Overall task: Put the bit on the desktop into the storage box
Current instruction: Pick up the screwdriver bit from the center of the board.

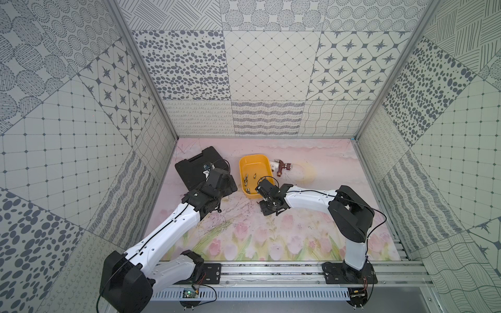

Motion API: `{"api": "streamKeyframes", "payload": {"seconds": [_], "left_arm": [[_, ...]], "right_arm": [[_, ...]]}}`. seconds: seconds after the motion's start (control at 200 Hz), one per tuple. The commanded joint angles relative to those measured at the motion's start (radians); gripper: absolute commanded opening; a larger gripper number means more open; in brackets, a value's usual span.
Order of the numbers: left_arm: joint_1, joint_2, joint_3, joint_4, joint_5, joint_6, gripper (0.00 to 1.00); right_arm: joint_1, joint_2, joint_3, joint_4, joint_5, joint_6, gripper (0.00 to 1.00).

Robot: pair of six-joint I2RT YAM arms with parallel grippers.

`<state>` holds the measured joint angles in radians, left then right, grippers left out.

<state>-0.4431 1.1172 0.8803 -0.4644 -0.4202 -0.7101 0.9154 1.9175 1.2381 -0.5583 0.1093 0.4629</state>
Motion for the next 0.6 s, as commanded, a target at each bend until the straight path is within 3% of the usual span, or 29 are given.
{"api": "streamKeyframes", "payload": {"seconds": [0.0, 0.595], "left_arm": [[0.005, -0.008, 0.011, -0.009, -0.011, 0.002, 0.99], [0.004, -0.031, 0.006, -0.028, -0.020, 0.001, 0.99]], "right_arm": [[0.008, 0.034, 0.014, -0.051, 0.020, -0.003, 0.21], [0.011, -0.039, -0.002, -0.065, 0.053, -0.005, 0.09]]}}
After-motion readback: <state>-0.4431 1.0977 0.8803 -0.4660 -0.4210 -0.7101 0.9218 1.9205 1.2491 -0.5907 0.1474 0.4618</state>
